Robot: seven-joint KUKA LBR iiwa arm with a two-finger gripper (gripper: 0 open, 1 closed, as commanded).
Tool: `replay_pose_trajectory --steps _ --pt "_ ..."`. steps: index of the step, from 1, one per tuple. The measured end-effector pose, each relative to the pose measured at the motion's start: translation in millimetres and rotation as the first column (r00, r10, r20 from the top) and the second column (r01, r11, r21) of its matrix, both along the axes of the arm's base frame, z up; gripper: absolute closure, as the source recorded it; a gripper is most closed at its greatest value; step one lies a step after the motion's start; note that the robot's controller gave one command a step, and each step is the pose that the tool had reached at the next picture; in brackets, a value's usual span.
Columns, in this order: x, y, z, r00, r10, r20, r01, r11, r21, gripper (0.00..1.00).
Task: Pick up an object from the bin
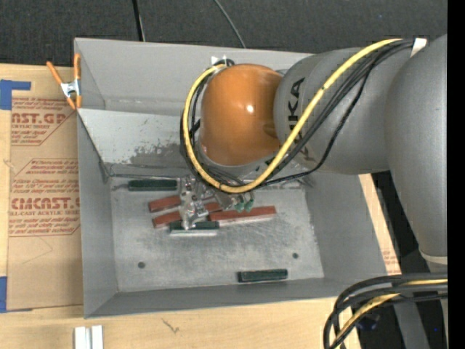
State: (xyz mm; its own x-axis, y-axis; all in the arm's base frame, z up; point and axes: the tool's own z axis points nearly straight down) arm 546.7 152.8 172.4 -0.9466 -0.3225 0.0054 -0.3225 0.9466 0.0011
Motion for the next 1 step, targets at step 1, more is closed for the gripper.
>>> replay_pose_trajectory --steps 1 --pt "-13.1 10.5 59.9 0.999 -0.035 0.003 0.035 0.999 0.001 1.0"
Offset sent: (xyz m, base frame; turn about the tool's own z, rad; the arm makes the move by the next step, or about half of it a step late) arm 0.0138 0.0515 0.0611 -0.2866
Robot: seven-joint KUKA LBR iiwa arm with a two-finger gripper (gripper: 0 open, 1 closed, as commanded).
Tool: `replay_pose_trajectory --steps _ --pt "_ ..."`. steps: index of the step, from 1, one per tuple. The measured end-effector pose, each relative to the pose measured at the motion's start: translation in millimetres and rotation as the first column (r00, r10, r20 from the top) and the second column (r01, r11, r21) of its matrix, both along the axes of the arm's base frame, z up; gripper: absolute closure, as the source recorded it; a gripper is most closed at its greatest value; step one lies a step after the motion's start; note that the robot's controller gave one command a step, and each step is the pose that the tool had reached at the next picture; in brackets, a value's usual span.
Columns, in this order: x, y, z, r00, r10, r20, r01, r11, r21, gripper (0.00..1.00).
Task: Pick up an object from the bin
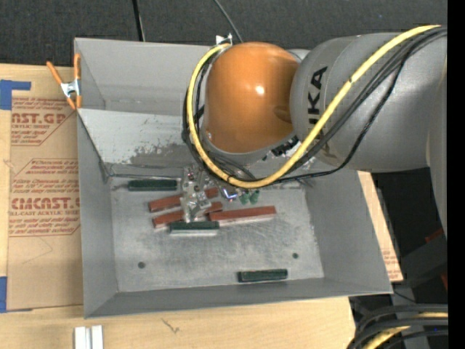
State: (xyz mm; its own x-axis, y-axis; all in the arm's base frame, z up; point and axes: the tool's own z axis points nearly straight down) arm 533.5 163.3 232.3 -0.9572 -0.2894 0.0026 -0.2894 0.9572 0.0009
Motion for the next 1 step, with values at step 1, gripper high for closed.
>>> replay_pose_trajectory --steps 1 --pt "11.8 20.8 21.8 0.994 0.107 0.014 -0.107 0.994 0.002 1.0"
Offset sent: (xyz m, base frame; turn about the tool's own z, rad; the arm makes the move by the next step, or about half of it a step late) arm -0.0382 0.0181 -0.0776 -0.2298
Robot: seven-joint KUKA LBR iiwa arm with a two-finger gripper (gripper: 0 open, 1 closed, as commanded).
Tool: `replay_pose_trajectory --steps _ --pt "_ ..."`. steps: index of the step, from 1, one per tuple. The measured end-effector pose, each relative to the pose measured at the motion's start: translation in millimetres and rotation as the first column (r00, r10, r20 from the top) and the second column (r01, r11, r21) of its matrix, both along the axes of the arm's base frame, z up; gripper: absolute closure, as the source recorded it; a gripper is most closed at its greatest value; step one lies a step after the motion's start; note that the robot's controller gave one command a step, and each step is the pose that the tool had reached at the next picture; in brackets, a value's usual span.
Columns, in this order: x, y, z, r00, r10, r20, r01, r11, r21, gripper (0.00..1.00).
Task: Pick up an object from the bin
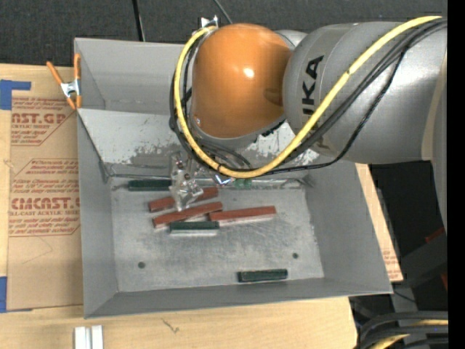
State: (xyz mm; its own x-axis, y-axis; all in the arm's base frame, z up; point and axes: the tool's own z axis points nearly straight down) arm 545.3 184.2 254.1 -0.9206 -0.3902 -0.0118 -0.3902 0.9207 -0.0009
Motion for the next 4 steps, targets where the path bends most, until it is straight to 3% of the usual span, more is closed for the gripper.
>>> replay_pose_trajectory --steps 1,2,3,4 --pt "-52.1 -2.2 -102.0 0.992 0.123 -0.017 -0.123 0.992 -0.004 0.0" --pt "-50.2 -1.8 -99.9 0.992 0.123 -0.011 -0.123 0.992 -0.002 0.0" --pt "-30.1 -52.0 -123.2 0.986 0.167 -0.008 -0.167 0.986 -0.001 0.0" --pt "8.4 -67.4 -122.7 0.979 0.201 -0.012 -0.201 0.98 -0.008 0.0"
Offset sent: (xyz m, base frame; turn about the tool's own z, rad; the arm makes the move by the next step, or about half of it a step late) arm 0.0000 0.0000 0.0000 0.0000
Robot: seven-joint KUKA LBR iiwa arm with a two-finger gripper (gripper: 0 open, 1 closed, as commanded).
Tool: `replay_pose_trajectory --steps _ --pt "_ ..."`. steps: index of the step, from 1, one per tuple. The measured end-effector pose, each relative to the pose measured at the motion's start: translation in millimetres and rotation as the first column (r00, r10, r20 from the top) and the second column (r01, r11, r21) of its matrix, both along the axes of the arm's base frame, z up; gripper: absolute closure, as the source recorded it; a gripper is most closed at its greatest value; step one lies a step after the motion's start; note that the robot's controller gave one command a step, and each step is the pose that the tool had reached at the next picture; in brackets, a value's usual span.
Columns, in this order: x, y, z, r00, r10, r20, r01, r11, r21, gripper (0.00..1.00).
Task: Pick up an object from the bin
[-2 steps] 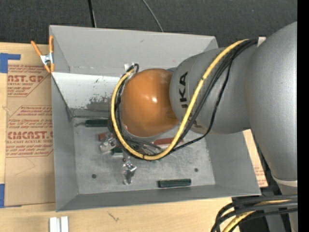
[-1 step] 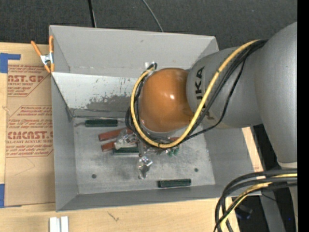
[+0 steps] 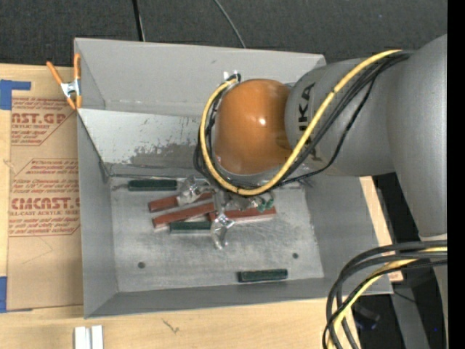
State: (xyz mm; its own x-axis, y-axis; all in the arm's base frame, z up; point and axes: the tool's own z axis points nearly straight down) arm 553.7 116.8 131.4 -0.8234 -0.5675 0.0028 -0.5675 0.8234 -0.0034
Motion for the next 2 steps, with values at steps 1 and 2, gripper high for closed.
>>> replay_pose_trajectory --steps 1,2 --pt "13.9 10.8 -55.2 0.992 0.127 0.011 -0.127 0.992 0.009 1.0" --pt "14.0 10.7 -55.2 0.992 0.127 0.011 -0.127 0.992 0.009 1.0"
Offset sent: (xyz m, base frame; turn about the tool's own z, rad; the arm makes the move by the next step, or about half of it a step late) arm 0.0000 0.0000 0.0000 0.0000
